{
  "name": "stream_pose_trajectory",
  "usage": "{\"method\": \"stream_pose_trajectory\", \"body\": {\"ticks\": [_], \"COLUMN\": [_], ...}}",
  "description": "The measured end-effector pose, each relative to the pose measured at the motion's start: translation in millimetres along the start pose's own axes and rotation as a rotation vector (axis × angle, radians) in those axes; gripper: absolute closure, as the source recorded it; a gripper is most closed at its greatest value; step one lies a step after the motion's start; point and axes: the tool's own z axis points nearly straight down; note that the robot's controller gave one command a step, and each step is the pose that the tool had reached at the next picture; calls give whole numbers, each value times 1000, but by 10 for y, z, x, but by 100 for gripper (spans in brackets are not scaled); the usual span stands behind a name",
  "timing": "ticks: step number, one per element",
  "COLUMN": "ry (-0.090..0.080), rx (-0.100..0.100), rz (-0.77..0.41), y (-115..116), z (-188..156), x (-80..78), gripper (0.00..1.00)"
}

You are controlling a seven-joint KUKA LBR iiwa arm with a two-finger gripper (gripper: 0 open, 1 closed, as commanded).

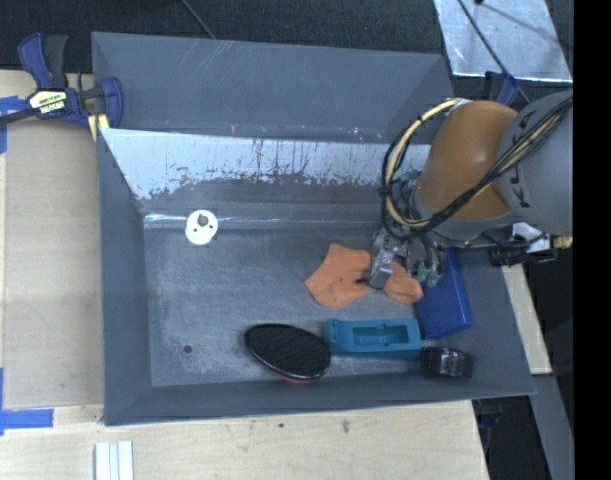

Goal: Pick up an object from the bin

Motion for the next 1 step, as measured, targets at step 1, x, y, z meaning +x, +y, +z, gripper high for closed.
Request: {"method": "stream_pose_trajectory", "body": {"ticks": [1], "ry": [-1], "rx": [0], "rz": [0], "y": [1], "z": [-56], "x": [-3], "gripper": [100]}}
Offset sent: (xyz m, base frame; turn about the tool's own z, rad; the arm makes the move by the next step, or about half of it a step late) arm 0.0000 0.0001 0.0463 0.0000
